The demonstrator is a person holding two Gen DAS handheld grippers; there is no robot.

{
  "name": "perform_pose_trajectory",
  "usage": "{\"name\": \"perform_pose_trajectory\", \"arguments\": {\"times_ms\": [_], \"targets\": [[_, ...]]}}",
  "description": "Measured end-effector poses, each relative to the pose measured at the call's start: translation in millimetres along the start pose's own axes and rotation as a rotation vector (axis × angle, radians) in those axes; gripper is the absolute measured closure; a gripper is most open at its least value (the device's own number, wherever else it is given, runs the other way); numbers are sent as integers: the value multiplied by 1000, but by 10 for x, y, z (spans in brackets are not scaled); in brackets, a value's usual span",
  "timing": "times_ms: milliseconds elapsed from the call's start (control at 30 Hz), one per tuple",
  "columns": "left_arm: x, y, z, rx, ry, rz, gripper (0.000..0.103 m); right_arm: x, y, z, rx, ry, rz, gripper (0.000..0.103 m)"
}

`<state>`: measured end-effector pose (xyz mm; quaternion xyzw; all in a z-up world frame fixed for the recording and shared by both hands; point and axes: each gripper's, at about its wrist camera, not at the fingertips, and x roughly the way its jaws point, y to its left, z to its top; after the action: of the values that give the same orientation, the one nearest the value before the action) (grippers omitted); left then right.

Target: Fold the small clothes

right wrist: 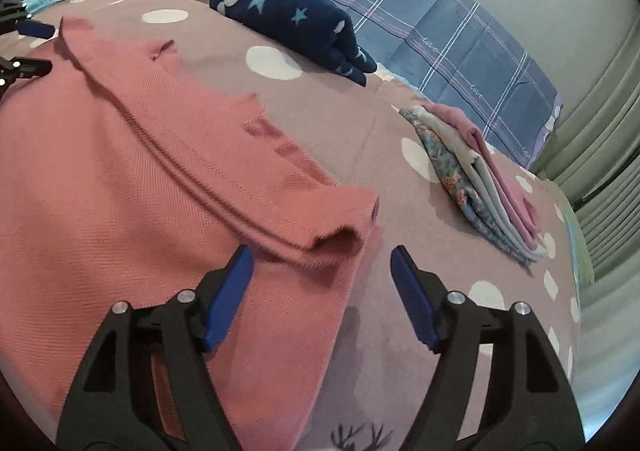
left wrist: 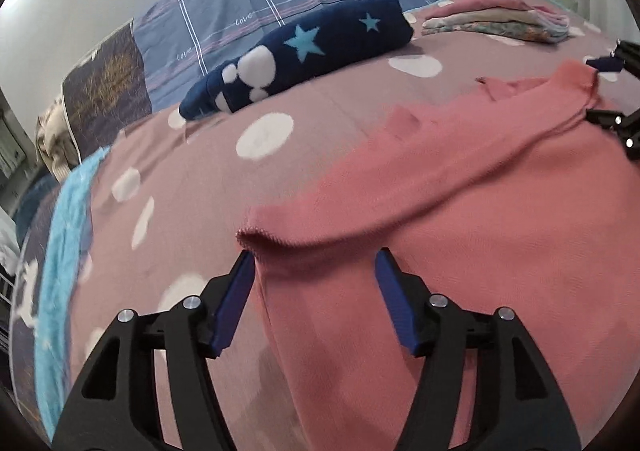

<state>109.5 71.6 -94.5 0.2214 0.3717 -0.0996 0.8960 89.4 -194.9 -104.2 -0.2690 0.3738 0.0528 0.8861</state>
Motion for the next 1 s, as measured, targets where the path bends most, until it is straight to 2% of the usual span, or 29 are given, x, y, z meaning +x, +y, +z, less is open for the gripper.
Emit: {"name": "perform_pose_trajectory", "arguments": {"times_ms": [133, 200, 300, 333, 367, 467, 567, 600, 633, 667, 700, 733, 767, 833, 900, 967, 1000], "targets": [[216, 123, 228, -22, -2, 39, 38, 239, -172, 203, 57, -24, -9, 27], [325, 268, 292, -78, 9, 61, 38, 390, -405, 358, 157, -31, -21, 27], [353, 513, 292, -195, 7, 76, 38, 538, -853, 399, 414, -13, 118, 27], [352, 594, 274, -234, 5, 60, 38, 554, -953, 381, 469, -11, 139, 27], [355, 673, 250, -280, 4, 26, 38, 555, -1029, 357, 503, -14, 148, 27], [459, 875, 183, -426, 25, -170, 38, 546, -1157, 268, 549, -25, 186, 27], [662, 936, 198, -505, 53, -321, 39, 631, -1197, 237, 599, -14, 310, 27], [703, 933, 209, -516, 56, -350, 50, 676, -1185, 267, 602, -10, 353, 29], [747, 936, 236, -530, 54, -373, 85, 726, -1166, 291, 601, -4, 391, 32], [776, 945, 258, -547, 63, -394, 103, 818, -1143, 335, 600, 12, 431, 44], [744, 953, 272, -570, 39, -411, 102, 882, -1113, 364, 608, 28, 455, 73], [669, 937, 270, -569, 12, -405, 102, 935, -1102, 374, 622, 45, 481, 93], [547, 947, 283, -556, -26, -392, 102, 957, -1096, 393, 639, 56, 500, 100], [209, 992, 290, -527, -107, -367, 102, 713, -1137, 428, 657, -39, 499, 100], [60, 1037, 331, -497, -144, -339, 101, 462, -1197, 447, 662, -131, 513, 100], [118, 1040, 395, -459, -130, -299, 99, 373, -1265, 491, 677, -163, 500, 100], [252, 1027, 400, -452, -84, -290, 96, 415, -1265, 514, 673, -150, 489, 97]]}}
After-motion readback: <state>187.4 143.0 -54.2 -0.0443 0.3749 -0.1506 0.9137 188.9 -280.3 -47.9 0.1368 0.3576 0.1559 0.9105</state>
